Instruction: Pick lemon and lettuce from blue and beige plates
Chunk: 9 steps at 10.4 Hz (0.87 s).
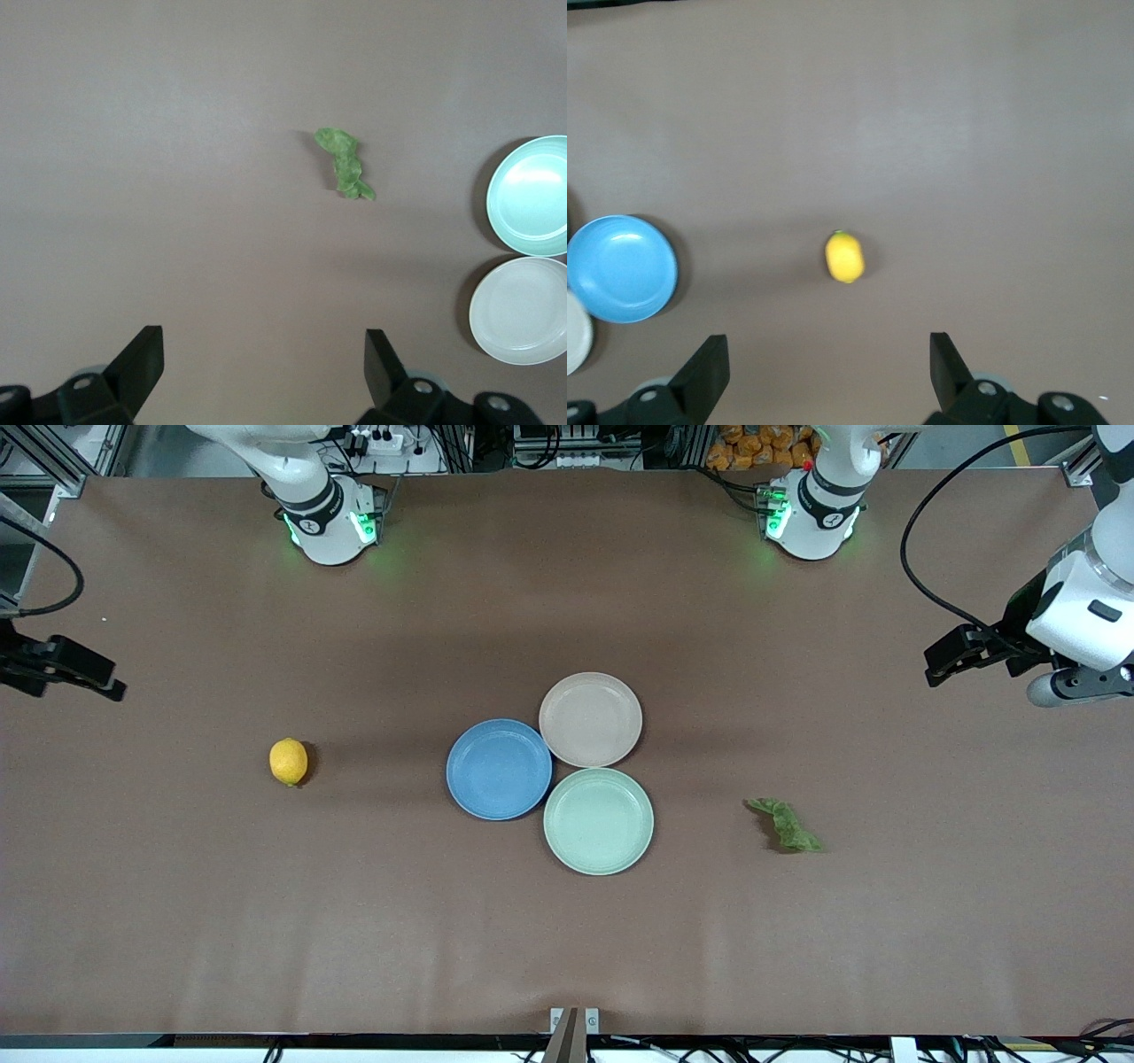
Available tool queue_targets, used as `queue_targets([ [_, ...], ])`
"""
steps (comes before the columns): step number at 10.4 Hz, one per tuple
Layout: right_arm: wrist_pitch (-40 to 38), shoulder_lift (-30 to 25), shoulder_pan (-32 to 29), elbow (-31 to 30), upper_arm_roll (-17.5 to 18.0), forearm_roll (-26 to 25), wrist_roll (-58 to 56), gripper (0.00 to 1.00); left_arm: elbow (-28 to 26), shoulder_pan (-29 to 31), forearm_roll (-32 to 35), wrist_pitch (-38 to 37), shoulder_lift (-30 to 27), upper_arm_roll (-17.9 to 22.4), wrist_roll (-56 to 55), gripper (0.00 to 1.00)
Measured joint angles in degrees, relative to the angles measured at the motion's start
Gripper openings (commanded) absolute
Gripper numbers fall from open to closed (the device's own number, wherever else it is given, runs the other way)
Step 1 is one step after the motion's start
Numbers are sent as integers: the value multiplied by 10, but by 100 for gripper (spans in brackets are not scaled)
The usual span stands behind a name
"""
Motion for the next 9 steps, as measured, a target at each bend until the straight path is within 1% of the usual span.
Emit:
queue_targets([
  [2,-22,-16,1,0,13,-18,1,100,0,0,0,-9,0,-1,0,100],
  [5,-67,-28,2,-1,18,-19,4,100,0,0,0,-15,-1,-3,0,100],
  [9,-65,-28,2,-3,18,-8,4,100,0,0,0,-16,-1,-4,0,100],
])
